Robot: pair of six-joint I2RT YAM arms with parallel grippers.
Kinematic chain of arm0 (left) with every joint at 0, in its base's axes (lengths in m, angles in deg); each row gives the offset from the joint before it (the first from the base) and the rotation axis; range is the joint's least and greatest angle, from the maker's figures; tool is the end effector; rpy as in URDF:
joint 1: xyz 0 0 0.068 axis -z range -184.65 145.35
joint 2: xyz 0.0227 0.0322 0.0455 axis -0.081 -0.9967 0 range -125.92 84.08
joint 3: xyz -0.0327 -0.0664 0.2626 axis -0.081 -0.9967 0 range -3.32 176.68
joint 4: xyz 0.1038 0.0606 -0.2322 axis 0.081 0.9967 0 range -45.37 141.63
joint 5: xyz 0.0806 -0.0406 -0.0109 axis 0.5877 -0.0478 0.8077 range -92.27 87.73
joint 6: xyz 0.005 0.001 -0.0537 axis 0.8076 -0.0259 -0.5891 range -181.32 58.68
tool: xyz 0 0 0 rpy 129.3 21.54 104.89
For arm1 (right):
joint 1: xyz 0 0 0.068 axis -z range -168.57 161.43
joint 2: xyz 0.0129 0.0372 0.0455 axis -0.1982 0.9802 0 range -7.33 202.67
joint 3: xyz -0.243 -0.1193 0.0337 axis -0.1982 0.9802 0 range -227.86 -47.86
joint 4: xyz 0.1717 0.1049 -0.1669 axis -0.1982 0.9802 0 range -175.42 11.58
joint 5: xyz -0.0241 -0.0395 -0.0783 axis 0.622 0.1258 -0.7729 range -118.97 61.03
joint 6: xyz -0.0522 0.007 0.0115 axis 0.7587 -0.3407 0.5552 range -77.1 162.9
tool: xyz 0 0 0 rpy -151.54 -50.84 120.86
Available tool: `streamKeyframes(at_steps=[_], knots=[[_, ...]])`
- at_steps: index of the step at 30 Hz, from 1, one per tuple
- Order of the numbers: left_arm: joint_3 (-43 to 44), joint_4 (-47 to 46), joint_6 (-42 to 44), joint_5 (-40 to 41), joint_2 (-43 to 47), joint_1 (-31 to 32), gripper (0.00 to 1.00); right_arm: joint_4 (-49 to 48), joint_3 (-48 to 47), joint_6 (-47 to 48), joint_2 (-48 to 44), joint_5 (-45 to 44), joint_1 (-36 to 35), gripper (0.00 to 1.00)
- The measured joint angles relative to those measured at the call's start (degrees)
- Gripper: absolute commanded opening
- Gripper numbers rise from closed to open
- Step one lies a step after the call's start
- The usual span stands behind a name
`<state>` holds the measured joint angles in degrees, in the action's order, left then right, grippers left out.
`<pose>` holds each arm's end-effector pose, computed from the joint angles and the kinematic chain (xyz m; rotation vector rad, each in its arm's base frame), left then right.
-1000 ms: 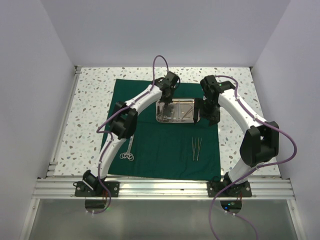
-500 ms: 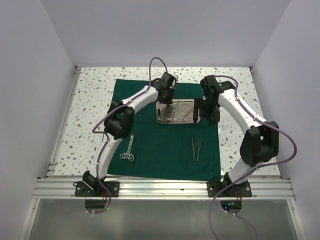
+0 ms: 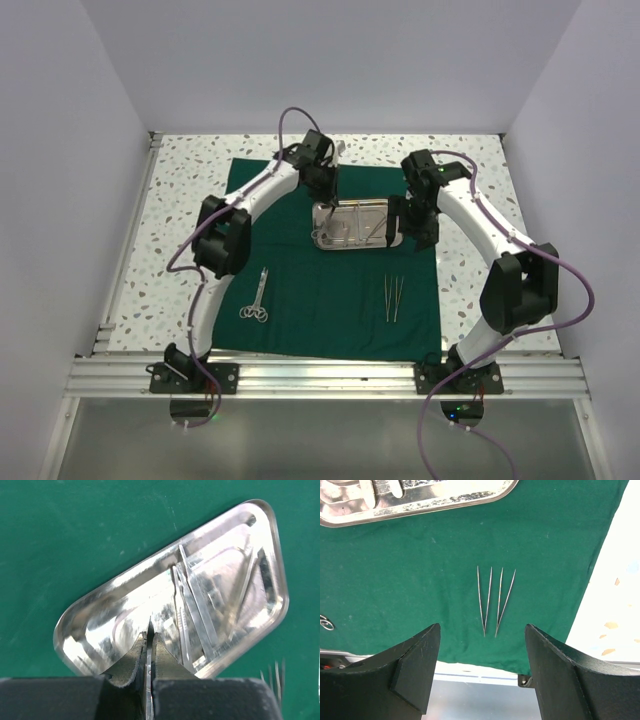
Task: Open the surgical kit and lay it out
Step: Pick up the medical item from the container, then place the medical item in the surgical kit.
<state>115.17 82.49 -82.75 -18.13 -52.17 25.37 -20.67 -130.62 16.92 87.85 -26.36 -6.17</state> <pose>0.4484 -0.2704 0.1891 0.3105 2.6199 -0.6847 0.3049 0.0984 0.2755 0.2076 2.9375 0.1852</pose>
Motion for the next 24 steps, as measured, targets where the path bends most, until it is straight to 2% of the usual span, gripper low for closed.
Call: streamKeyframes(at_steps=[6, 8, 10, 17, 22, 23, 24], knots=[[1.6, 6.0, 0.9, 4.6, 6.6, -0.4, 0.0, -0.2, 0.1, 0.0, 0.0, 0.2, 0.0, 0.72], [-2.1, 6.4, 1.6, 7.5, 11.1, -0.4, 0.0, -0.2, 0.1, 0.0, 0.0, 0.2, 0.0, 0.72], [-8.2, 6.8, 2.0, 10.2, 16.9, -0.4, 0.0, -0.2, 0.1, 0.0, 0.0, 0.2, 0.0, 0.72], [-39.8, 4.4, 2.8, 18.3, 37.9, -0.4, 0.0, -0.7, 0.1, 0.1, 0.0, 1.6, 0.0, 0.72], [-53.5, 2.7, 1.4, 21.4, 43.2, -0.4, 0.0, -1.9, 0.0, 0.1, 0.5, 3.1, 0.0, 0.71], [-55.1, 2.3, 0.9, 21.9, 43.6, -0.4, 0.09, -2.3, -0.1, 0.0, 0.8, 3.3, 0.0, 0.71], [-56.0, 2.1, 0.5, 22.4, 43.7, -0.4, 0.36, -2.9, -0.4, 0.0, 1.4, 3.8, 0.0, 0.71]])
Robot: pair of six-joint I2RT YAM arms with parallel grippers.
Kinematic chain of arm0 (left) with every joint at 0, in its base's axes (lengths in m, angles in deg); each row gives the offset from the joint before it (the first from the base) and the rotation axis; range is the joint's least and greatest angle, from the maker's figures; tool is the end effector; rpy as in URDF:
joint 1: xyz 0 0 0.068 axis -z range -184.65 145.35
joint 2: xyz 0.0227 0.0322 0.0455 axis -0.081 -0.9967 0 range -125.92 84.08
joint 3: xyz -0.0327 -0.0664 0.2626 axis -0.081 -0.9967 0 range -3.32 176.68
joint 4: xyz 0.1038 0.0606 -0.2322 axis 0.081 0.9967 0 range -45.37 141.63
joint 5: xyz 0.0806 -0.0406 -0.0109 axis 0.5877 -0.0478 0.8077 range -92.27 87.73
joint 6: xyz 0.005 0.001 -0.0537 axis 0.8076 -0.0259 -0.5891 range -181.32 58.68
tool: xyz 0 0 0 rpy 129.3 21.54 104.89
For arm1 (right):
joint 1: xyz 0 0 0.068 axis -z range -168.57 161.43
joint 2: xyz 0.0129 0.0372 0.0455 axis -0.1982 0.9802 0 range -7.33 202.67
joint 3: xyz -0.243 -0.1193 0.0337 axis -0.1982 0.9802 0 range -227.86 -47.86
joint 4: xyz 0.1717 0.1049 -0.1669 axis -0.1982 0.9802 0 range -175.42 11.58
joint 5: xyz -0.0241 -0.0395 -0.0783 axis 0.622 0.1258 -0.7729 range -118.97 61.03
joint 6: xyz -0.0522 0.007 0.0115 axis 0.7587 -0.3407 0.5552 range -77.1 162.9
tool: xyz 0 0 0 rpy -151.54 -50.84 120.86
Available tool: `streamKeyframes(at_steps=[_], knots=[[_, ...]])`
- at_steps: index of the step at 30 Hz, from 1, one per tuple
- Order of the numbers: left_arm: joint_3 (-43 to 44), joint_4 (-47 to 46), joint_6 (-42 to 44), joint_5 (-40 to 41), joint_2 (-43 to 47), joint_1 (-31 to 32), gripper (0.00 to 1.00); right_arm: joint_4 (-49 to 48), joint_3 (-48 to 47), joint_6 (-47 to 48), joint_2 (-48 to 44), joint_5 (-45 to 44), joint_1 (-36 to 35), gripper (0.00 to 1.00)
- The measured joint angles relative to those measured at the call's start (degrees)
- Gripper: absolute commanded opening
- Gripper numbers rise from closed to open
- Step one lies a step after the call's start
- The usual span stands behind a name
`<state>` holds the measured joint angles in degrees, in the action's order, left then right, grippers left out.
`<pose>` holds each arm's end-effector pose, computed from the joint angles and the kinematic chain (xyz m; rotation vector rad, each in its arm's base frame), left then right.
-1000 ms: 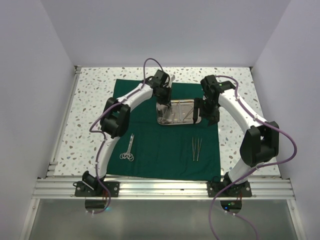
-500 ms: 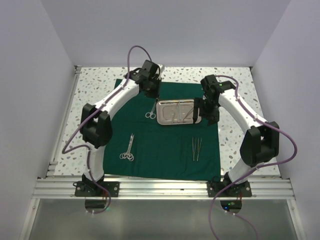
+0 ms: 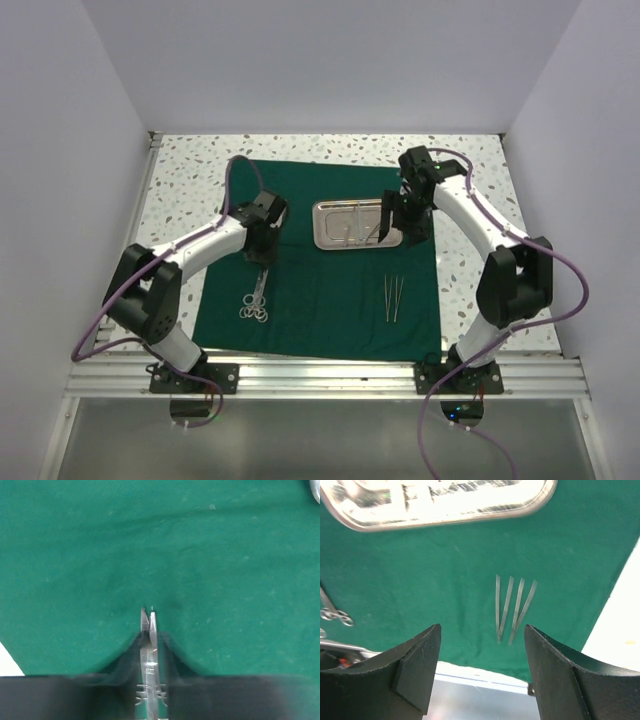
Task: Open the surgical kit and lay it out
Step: Place the medical item in the surgical kit, then pick up the medical item from the container.
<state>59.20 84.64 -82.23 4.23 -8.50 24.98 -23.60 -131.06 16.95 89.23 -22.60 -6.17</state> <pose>0.2726 -0.1504 0.2036 0.1835 2.7726 -0.0658 0.3138 0.1036 0.2718 0.1920 2.9221 0.2926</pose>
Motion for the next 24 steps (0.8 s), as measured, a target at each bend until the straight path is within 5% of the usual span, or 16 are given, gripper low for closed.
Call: streamKeyframes(at_steps=[2, 3, 4, 18, 24], knots=[[-0.9, -0.3, -1.0, 1.2, 0.0, 0.0, 0.57, -1.0, -1.5, -0.1, 1.7, 1.0, 0.0, 0.7], [-0.9, -0.6, -1.8, 1.7, 0.0, 0.0, 0.8, -1.5, -2.3, -0.2, 2.8, 1.2, 0.0, 0.69], [-0.9, -1.1, -2.3, 2.3, 0.2, 0.0, 0.84, -2.1, -3.6, -0.3, 4.1, 1.4, 0.0, 0.69], [2.6, -1.1, -3.9, 4.3, 4.0, 0.0, 0.84, -3.8, -37.2, -2.1, 32.9, -2.9, -0.8, 0.39], [2.5, -0.6, -4.1, 4.2, 5.4, 0.0, 0.83, -2.5, -45.7, -2.6, 41.2, -6.1, -2.1, 0.38]])
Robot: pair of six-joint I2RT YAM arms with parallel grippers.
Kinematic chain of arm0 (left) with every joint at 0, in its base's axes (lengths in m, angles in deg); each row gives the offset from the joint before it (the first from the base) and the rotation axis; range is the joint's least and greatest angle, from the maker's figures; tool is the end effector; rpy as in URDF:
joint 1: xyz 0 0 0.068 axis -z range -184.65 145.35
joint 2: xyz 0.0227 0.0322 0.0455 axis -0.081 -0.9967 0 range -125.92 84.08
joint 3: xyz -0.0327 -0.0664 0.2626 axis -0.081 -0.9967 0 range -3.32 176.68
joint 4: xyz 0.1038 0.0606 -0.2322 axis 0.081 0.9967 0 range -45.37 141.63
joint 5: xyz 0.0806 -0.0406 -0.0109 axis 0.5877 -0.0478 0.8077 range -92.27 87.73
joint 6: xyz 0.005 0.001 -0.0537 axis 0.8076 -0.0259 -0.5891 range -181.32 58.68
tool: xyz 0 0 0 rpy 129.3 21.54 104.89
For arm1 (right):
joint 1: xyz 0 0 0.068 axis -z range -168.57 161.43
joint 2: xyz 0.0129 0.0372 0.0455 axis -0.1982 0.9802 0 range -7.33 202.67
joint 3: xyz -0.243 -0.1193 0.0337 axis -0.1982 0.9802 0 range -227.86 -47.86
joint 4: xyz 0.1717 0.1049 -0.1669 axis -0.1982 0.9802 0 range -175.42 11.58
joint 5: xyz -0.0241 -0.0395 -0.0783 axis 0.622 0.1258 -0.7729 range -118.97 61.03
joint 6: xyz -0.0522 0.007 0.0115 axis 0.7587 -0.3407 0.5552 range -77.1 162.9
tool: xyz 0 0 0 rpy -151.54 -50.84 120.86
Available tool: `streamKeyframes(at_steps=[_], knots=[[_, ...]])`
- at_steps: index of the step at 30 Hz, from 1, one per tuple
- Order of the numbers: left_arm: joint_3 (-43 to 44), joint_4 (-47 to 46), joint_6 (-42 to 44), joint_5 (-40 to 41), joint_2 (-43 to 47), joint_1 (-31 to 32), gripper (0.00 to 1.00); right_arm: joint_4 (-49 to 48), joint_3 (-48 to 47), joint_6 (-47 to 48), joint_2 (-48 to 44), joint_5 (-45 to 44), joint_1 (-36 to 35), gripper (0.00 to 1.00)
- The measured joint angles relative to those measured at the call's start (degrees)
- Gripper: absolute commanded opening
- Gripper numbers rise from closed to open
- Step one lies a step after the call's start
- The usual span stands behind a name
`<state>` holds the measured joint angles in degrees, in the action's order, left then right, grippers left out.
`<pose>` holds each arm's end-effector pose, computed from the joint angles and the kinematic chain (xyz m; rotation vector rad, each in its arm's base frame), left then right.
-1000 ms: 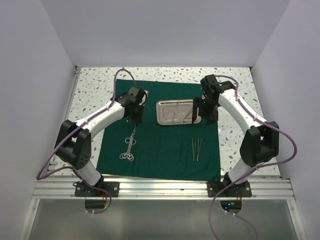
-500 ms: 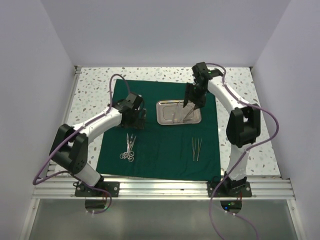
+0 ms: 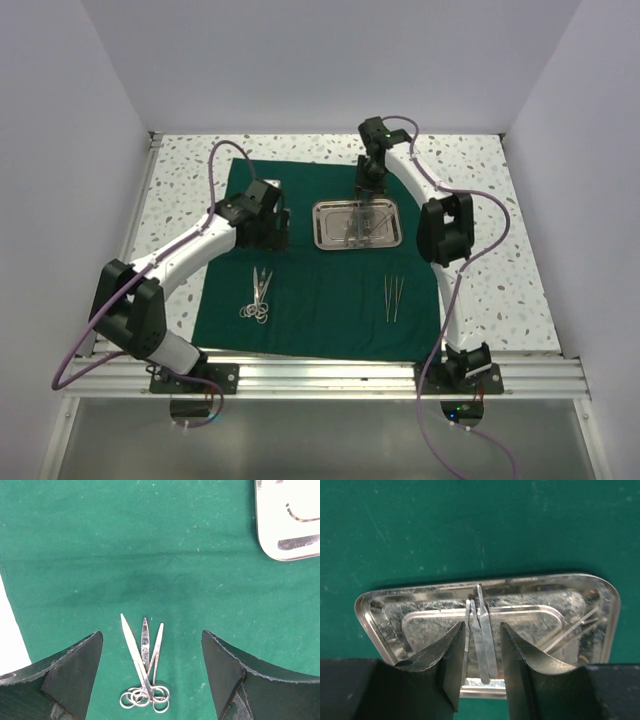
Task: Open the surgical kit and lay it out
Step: Pick up the medical item from the container.
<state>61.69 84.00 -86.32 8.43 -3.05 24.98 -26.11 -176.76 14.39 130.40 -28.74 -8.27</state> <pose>0.2714 -0.1467 0.2447 0.0434 2.6152 -0.0873 0.4778 0.1712 0.2110 0.2129 2.7781 0.2248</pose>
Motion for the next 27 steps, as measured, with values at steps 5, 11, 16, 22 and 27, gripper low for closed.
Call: streamKeyframes(at_steps=[5, 11, 16, 22, 27], knots=[[-0.6, 0.6, -0.2, 0.0, 0.7, 0.0, 0.82, 0.9, -3.9, 0.0, 3.8, -2.6, -1.1, 0.38], [-1.8, 1.0, -0.9, 0.0, 1.2, 0.0, 0.82, 1.5, -5.8, -0.1, 6.1, -5.4, -1.6, 0.38], [-3.1, 1.4, -1.0, 0.0, 2.1, 0.0, 0.82, 1.9, -7.1, -0.5, 8.4, -6.9, -1.7, 0.36], [-3.2, 1.9, -1.0, 0.1, 2.4, 0.0, 0.82, 3.5, -10.5, -0.6, 10.3, -8.6, -2.7, 0.28], [-3.9, 1.9, -0.9, 0.3, 2.5, 0.0, 0.82, 4.2, -11.0, -0.9, 10.8, -10.9, -4.0, 0.15]])
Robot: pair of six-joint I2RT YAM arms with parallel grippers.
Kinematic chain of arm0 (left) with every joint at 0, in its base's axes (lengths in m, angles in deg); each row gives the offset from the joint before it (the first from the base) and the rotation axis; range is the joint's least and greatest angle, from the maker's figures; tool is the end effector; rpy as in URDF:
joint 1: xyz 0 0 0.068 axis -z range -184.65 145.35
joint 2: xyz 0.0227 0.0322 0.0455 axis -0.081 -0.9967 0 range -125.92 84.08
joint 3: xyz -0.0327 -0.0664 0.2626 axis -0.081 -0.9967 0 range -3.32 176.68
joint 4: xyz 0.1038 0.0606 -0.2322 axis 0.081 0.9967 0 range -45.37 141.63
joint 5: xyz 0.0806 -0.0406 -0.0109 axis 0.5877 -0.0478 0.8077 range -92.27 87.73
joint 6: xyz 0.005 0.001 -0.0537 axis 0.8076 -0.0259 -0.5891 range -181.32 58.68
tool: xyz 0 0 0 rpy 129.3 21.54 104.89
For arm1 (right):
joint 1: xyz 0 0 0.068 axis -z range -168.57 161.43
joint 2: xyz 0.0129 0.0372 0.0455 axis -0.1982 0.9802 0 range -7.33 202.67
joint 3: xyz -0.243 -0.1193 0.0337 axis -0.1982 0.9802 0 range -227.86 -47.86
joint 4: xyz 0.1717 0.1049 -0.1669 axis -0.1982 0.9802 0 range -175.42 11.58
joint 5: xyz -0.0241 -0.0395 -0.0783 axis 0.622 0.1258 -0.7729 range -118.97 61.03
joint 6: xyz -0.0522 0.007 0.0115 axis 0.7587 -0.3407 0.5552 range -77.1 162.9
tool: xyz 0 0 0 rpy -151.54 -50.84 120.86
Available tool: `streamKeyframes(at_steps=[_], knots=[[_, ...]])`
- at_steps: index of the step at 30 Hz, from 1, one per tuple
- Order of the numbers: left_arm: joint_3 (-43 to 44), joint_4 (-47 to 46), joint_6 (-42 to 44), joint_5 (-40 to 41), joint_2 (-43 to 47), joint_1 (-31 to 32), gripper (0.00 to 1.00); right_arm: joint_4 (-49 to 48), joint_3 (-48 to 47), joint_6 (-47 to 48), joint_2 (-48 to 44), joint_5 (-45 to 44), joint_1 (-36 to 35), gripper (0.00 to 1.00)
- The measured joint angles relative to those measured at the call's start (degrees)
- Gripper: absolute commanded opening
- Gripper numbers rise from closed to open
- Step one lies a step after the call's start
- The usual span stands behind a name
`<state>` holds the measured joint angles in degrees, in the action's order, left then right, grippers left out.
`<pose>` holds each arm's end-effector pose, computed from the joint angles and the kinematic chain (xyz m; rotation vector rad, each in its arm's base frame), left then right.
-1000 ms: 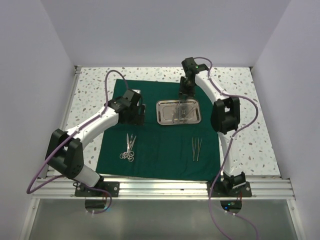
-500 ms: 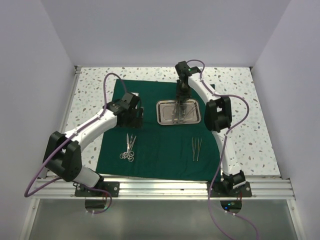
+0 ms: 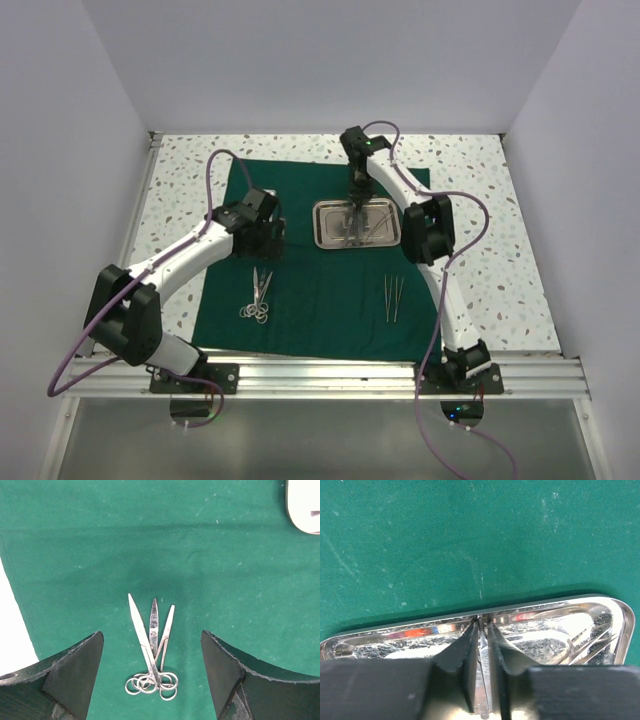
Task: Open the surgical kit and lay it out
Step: Pick up the medical item from the container.
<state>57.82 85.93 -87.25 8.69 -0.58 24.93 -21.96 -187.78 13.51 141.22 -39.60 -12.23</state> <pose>0.2559 -0.1375 0.2350 0.0277 2.6656 -0.0510 0.4881 0.2066 0.1701 0.1796 2.7745 -0.0358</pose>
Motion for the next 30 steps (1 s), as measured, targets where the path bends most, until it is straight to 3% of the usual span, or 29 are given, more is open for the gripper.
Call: streamKeyframes(at_steps=[2, 12, 21, 24, 30], knots=[[-0.2, 0.0, 0.0, 0.0, 0.0, -0.1, 0.82, 0.2, 0.0, 0.0, 0.0, -0.9, -0.2, 0.0], [-0.1, 0.5, 1.0, 0.2, 0.0, -1.1, 0.82, 1.4, -1.2, -0.2, 0.1, -0.4, 0.0, 0.0], [6.6, 1.7, 2.3, 0.3, -0.5, -1.1, 0.82, 2.3, -1.7, -1.2, -3.7, 2.8, 1.3, 0.0], [9.1, 1.7, 2.8, 0.3, -1.9, -1.1, 0.82, 1.4, 3.5, -1.6, -10.5, 4.6, 1.0, 0.0], [15.5, 1.7, 3.1, -0.1, -7.8, -1.1, 0.82, -4.6, 28.7, -2.8, -31.9, 7.4, -4.0, 0.0]])
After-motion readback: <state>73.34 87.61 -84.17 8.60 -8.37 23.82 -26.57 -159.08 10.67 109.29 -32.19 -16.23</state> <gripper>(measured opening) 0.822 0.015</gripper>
